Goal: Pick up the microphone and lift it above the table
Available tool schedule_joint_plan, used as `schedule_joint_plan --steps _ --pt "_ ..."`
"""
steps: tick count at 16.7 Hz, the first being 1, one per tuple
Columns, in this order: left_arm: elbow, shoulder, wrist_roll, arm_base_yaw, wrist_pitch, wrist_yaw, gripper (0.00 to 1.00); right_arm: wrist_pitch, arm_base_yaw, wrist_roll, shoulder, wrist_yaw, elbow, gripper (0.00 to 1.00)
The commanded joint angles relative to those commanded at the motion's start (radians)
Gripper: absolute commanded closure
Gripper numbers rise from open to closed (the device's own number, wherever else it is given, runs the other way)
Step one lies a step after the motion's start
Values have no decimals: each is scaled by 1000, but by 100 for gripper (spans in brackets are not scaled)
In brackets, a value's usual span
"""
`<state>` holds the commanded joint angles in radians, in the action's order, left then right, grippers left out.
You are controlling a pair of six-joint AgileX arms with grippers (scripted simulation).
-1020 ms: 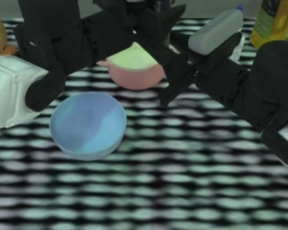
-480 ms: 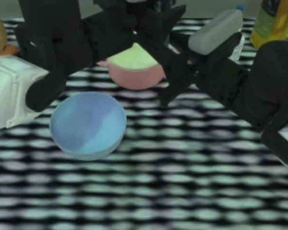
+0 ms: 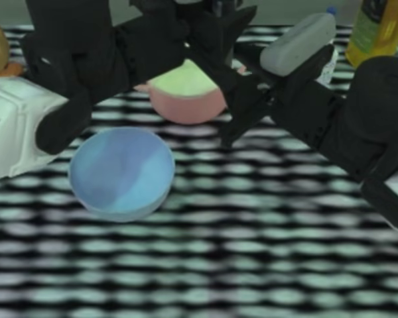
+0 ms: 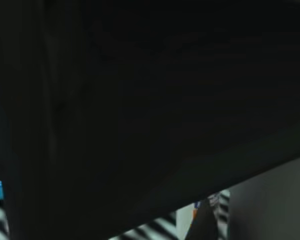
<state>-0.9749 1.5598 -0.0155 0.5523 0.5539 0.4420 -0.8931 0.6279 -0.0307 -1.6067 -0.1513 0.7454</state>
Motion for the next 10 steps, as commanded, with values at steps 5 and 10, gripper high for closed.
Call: schedule_joint_plan --steps 5,10 --pt "0 0 0 0 0 0 100 0 0 0 0 0 0 2" --pt "0 0 0 0 0 0 100 0 0 0 0 0 0 0"
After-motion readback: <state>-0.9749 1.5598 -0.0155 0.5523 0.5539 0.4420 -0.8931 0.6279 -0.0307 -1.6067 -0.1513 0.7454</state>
